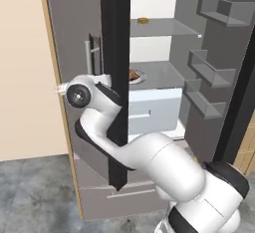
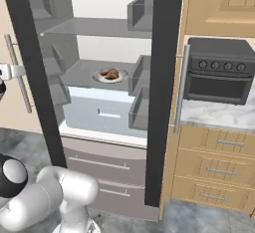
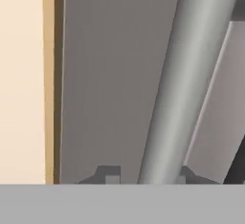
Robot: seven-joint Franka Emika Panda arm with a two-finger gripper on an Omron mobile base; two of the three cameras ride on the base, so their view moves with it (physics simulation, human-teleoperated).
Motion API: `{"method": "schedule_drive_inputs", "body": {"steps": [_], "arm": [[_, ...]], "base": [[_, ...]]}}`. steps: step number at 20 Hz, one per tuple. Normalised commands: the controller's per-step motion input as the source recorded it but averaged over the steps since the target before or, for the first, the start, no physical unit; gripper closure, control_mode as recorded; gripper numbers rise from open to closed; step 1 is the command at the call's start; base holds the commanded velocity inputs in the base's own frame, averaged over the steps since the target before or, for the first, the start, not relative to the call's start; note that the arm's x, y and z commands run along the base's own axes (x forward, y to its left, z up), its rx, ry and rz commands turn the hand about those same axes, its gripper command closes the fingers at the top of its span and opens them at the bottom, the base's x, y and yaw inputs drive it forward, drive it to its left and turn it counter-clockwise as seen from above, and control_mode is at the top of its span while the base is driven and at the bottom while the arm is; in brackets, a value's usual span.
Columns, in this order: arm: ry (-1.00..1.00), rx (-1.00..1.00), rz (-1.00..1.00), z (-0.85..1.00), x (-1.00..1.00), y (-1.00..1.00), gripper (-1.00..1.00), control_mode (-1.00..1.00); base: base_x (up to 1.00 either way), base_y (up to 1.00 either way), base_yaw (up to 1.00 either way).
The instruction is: Retrieve the chicken drumstick from the fridge and place it on the saucepan with marinade on the stove.
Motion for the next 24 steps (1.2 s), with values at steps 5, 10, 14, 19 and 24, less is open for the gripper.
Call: {"method": "schedule_drive_inputs", "body": {"steps": [5,10,14,19,24], "arm": [[0.00,-0.05,0.00,-0.17,-0.41,0.97,1.00,-1.00],[0.00,-0.03,0.00,-0.12,-0.18,0.65,-1.00,-1.00],[0.00,0.00,-0.02,0.00,-0.09,0.07,-1.00,-1.00],[-0.11,0.00,-0.01,0.00,-0.74,-0.10,-1.00,-1.00],[-0.28,0.00,0.00,0.02,-1.00,-0.25,-1.00,-1.00]], "base": [[0.00,0.00,0.00],[0.00,0.00,0.00],[0.00,0.00,0.00],[0.00,0.00,0.00],[0.00,0.00,0.00]]}}
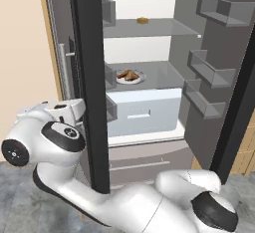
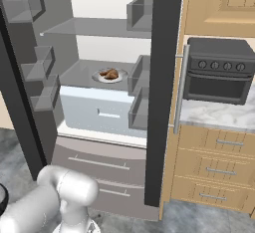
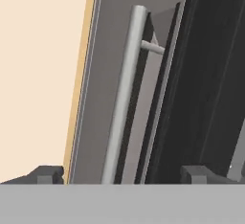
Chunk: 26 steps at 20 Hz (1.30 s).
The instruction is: Retrieve the chicken drumstick from the fridge and place it on the saucepan with marinade on the stove.
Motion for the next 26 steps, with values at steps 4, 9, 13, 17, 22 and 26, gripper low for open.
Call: {"method": "schedule_drive_inputs", "body": {"steps": [4,9,13,17,22,26], "arm": [[-0.30,0.01,0.01,0.01,-1.00,-0.83,-1.00,-1.00],[-0.21,0.03,0.12,0.00,-0.61,-0.95,-1.00,-1.00],[0.00,0.00,0.10,-0.11,-0.10,-0.52,-1.00,-1.00],[0.00,0.04,0.00,-0.16,-0.06,-0.74,-1.00,-1.00],[0.00,0.05,0.03,-0.06,0.00,-0.54,-1.00,-1.00],[0.04,-0.19,0.07,0.00,0.00,-0.19,-1.00,-1.00]], "base": [[0.00,0.00,0.00],[0.00,0.00,0.00],[0.00,0.00,0.00],[0.00,0.00,0.00],[0.00,0.00,0.00],[0.00,0.00,0.00]]}}
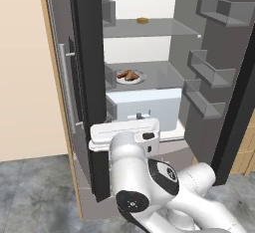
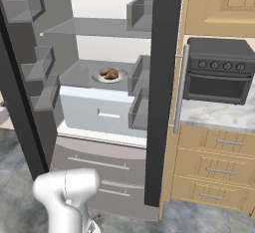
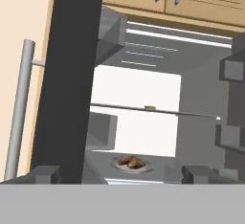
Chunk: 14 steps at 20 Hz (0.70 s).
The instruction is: Retrieve the chicken drumstick from the fridge and place it on the saucepan with marinade on the stove.
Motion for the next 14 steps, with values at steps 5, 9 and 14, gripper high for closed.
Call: {"method": "schedule_drive_inputs", "body": {"steps": [5,9,14], "arm": [[0.11,-0.36,0.09,0.00,0.00,-0.29,-1.00,-1.00],[0.07,-0.25,0.02,0.00,0.05,-0.55,-1.00,-1.00],[-0.04,0.02,0.01,0.13,0.24,-0.28,-1.00,-1.00]], "base": [[0.00,0.00,0.00],[0.00,0.00,0.00],[0.00,0.00,0.00]]}}
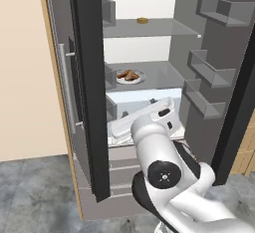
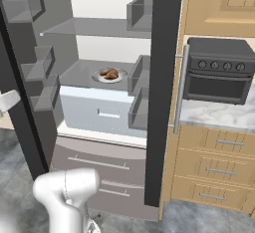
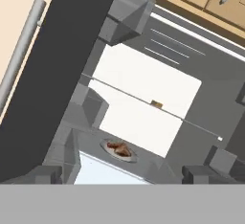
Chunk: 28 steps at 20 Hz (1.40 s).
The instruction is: Retrieve the chicken drumstick from the fridge and place it on the saucepan with marinade on the stove.
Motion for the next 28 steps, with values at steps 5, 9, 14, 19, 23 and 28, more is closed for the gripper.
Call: {"method": "schedule_drive_inputs", "body": {"steps": [5,9,14,19,23,28], "arm": [[-0.09,0.12,0.00,0.30,0.29,-0.19,-1.00,-1.00],[-0.02,0.17,0.02,0.31,0.27,-0.26,-1.00,-1.00],[0.06,0.19,0.08,0.35,0.31,-0.30,-1.00,-1.00],[0.17,0.13,0.16,0.22,0.20,-0.22,-1.00,-1.00],[0.16,0.01,0.26,0.00,0.07,0.00,-1.00,-1.00],[0.03,0.01,0.26,0.00,0.00,0.03,-1.00,-1.00]], "base": [[0.00,0.00,0.00],[0.00,0.00,0.00],[0.00,0.00,0.00],[0.00,0.00,0.00],[0.00,0.00,0.00],[0.00,0.00,0.00]]}}
